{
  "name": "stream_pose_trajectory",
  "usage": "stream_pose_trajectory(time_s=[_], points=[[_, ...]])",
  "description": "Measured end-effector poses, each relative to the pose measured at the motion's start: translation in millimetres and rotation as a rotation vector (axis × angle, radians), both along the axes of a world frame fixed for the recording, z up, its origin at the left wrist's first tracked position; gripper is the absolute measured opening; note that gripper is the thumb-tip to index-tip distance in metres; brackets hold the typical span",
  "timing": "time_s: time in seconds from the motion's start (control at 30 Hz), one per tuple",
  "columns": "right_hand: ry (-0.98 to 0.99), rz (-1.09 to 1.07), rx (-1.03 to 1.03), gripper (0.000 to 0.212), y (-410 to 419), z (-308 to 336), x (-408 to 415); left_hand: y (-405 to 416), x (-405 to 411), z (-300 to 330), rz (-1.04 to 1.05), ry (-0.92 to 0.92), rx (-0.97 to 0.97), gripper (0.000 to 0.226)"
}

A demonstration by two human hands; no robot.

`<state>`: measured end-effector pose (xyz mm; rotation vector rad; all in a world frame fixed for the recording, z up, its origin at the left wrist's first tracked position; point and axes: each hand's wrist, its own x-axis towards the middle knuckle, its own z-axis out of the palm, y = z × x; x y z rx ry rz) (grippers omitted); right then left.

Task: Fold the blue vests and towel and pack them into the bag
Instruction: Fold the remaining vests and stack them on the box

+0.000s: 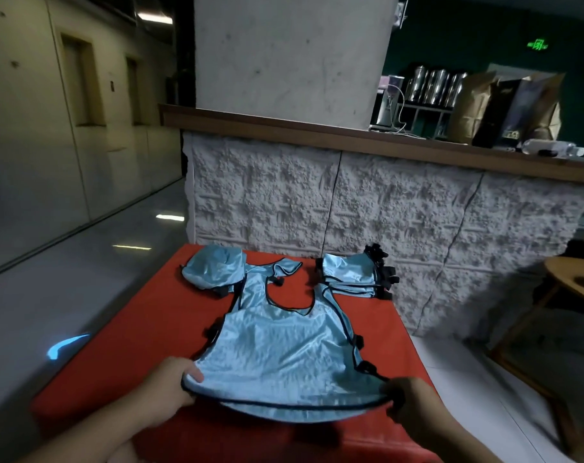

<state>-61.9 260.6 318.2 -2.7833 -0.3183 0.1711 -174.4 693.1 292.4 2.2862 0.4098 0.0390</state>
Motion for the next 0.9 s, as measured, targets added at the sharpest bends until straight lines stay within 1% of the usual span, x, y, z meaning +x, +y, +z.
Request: stream_pose_trajectory(time_s=[0.07,0.13,0.2,0.27,0.3,0.33,0.4,0.43,0.47,0.5,0.53,0.57,0.6,0.63,0.67,0.73,0.83,0.9], points=[[-0.005,-0.034,-0.008,0.023,-1.7,4.1,-1.5,2.0,1.6,2.2,-0.007,-0.02,0.061,0.03],[-0.01,-0.017,-0.059,0.028,-6.7,8.7,-3.2,6.9,3.1,1.3,-0.022,-0.038,0.054,0.032],[0.045,0.074,-0.183,0.026,-10.8,12.2,-4.9,19.3,0.9,-1.3,-0.106,-0.001,0.204,0.032],[0.128,0.166,-0.25,0.01,-13.6,18.1,-8.6,28.2,-4.5,2.7,-0.218,0.097,0.296,0.03],[0.108,0.197,-0.222,0.01,-15.8,17.7,-9.5,31.8,-5.6,4.6,-0.286,0.138,0.304,0.026],[0.04,0.207,-0.17,0.005,-18.3,17.7,-9.3,33.6,-5.5,9.3,-0.343,0.162,0.299,0.022],[-0.205,0.112,0.07,0.02,-26.4,13.8,-8.5,33.5,-3.1,21.2,-0.376,0.128,0.247,0.018],[-0.26,0.067,0.162,0.021,-26.8,14.4,-6.9,34.7,-0.2,22.8,-0.365,0.076,0.212,0.019],[-0.22,0.072,0.188,0.018,-23.4,18.5,-6.2,35.5,2.1,25.2,-0.357,0.047,0.209,0.021],[-0.127,0.129,0.145,0.018,-18.2,23.2,-6.9,35.4,3.7,28.4,-0.359,0.049,0.218,0.024],[-0.002,0.191,0.038,0.022,-11.9,29.8,-8.0,35.2,5.6,31.3,-0.371,0.07,0.226,0.027],[0.074,0.232,-0.05,0.027,-7.7,34.4,-8.1,34.2,6.9,35.0,-0.38,0.09,0.234,0.031],[0.091,0.246,-0.088,0.028,-5.3,37.2,-5.5,32.9,9.0,39.9,-0.381,0.091,0.246,0.032],[0.076,0.231,-0.069,0.022,-5.2,39.4,-0.5,31.1,12.3,44.9,-0.37,0.073,0.244,0.033],[0.05,0.196,-0.021,0.017,-3.9,43.0,2.6,29.1,15.7,49.2,-0.346,0.049,0.229,0.032],[0.033,0.128,0.096,0.018,2.6,52.8,8.8,27.0,25.5,59.6,-0.269,0.012,0.176,0.025],[0.041,0.014,0.416,0.026,16.2,81.4,23.8,23.6,47.6,87.7,-0.138,-0.069,0.034,0.014],[0.032,-0.045,0.626,0.025,24.1,105.6,38.0,19.4,66.4,113.3,-0.048,-0.168,-0.13,0.007]])
